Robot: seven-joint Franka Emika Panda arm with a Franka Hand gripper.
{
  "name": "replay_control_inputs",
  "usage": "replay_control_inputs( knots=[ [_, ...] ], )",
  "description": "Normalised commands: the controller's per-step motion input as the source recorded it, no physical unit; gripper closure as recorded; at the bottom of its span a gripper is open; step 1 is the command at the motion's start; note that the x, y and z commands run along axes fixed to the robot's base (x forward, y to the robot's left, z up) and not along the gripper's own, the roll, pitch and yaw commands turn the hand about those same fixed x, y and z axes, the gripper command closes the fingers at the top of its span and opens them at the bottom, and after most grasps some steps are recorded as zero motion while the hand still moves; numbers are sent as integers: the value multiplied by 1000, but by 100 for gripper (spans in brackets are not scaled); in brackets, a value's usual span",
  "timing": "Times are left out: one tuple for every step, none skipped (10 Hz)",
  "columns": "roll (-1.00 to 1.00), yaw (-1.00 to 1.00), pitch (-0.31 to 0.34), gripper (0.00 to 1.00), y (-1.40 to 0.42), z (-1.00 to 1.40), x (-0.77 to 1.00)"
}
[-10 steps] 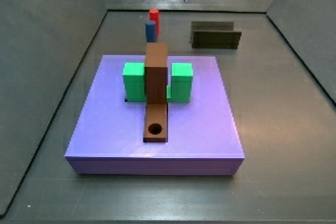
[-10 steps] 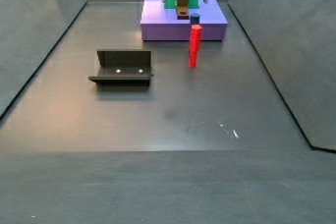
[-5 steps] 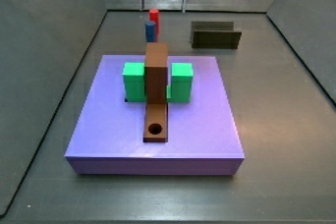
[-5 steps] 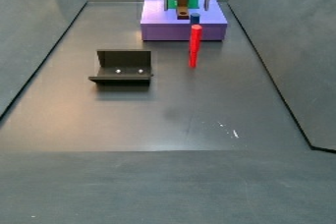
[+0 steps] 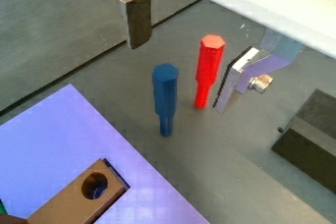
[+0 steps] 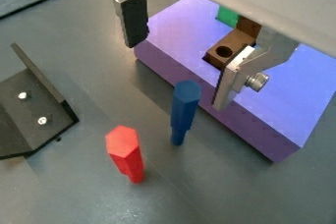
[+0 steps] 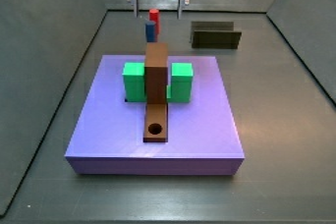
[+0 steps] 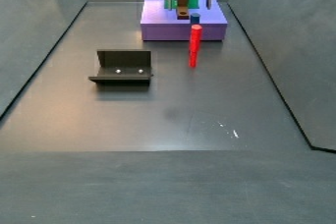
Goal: Pick up the blue object. Move up. Move to above the board. Insert the blue object.
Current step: Pick up the blue object.
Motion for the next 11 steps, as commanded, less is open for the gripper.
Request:
replay_control_inputs(
  knots=[
    [9,0,-19,0,0,-251,-31],
    [0,0,-4,0,37,-234,-69],
    [0,0,0,0,17,-203,-43],
    [7,-31,0,0,20,-209,-29],
    [4,-20,0,0,14,-194,0],
    [4,-14,0,0,3,-177,0],
    [0,-14,0,0,11,-191,0],
    [0,-14,0,0,37,-200,0],
    [0,-11,0,0,51,-183,0],
    [0,-14,0,0,54,-223,-66],
    [0,-14,0,0,46,-206,-57]
  ],
)
